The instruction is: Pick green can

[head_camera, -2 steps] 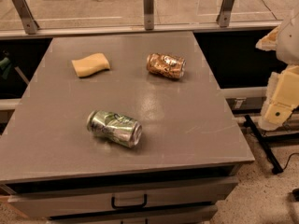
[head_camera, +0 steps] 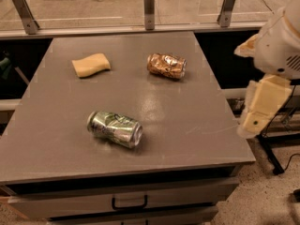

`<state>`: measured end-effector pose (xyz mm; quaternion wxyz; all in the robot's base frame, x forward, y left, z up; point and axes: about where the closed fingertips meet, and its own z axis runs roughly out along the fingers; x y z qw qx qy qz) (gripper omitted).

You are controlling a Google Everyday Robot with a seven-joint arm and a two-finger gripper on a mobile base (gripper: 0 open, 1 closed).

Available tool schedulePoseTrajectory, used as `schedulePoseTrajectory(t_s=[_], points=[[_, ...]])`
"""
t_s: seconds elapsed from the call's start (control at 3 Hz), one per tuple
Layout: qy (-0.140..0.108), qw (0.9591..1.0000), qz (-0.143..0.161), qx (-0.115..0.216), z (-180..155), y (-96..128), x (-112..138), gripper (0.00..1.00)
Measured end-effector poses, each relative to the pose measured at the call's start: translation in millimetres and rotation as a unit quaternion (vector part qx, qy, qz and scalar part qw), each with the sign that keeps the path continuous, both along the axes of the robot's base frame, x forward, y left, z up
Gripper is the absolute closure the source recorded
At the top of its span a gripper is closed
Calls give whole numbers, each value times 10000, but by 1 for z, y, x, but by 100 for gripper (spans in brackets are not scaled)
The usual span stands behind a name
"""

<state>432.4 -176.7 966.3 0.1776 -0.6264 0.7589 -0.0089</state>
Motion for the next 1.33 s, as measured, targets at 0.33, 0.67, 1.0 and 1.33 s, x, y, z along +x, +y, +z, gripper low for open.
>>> schedulePoseTrajectory(t_s=[0.33,0.67,1.0,1.33], points=[[-20,9972,676,307,-27,72,-3,0],[171,9916,1077,694,-51,132,0,0],[429,9851,1315,1017,-78,178,4,0],[640,9807,1355,1259,-98,206,4,0]])
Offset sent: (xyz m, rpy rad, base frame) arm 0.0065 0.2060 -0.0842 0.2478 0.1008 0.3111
